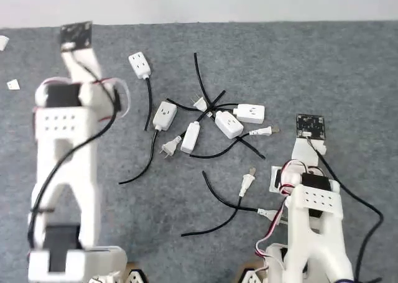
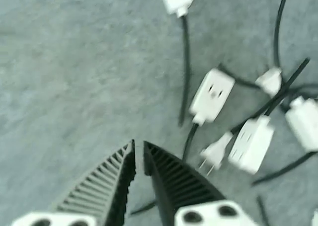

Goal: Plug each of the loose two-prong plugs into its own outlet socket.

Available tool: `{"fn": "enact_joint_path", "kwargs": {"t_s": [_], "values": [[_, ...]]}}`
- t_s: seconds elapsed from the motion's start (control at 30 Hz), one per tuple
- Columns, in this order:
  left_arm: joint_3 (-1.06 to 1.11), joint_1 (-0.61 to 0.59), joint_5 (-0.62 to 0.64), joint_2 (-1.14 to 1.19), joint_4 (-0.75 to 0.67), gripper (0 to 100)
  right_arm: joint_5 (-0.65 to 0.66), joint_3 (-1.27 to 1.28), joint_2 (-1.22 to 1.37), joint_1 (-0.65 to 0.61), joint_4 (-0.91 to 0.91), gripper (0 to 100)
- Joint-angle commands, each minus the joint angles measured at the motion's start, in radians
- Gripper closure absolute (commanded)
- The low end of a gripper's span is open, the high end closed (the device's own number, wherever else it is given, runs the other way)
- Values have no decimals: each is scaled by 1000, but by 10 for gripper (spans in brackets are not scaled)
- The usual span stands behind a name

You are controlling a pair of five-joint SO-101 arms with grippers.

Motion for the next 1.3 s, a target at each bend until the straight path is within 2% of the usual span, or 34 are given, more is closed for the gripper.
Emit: {"fn": "enact_joint_path", "kwargs": {"t_s": [0.0, 0.17, 0.27, 0.53, 0.73, 1.03, 1.27], "values": [[-246, 55, 104, 210, -37, 869, 17, -3, 5, 18, -18, 897], [-526, 49, 259, 457, -58, 834, 17, -3, 8, 19, -25, 895], [-699, 35, 307, 611, -72, 834, 17, -3, 12, 19, -27, 895], [-1082, 38, 330, 1010, -74, 834, 49, -3, 16, 18, -44, 895], [-1291, 37, 328, 1206, -58, 833, 54, -3, 16, -12, -47, 897], [-1414, 80, 264, 1447, -104, 834, 55, 15, 5, -13, -41, 897], [-1466, 78, 265, 1493, -83, 855, 52, 17, 5, -13, -48, 897]]}}
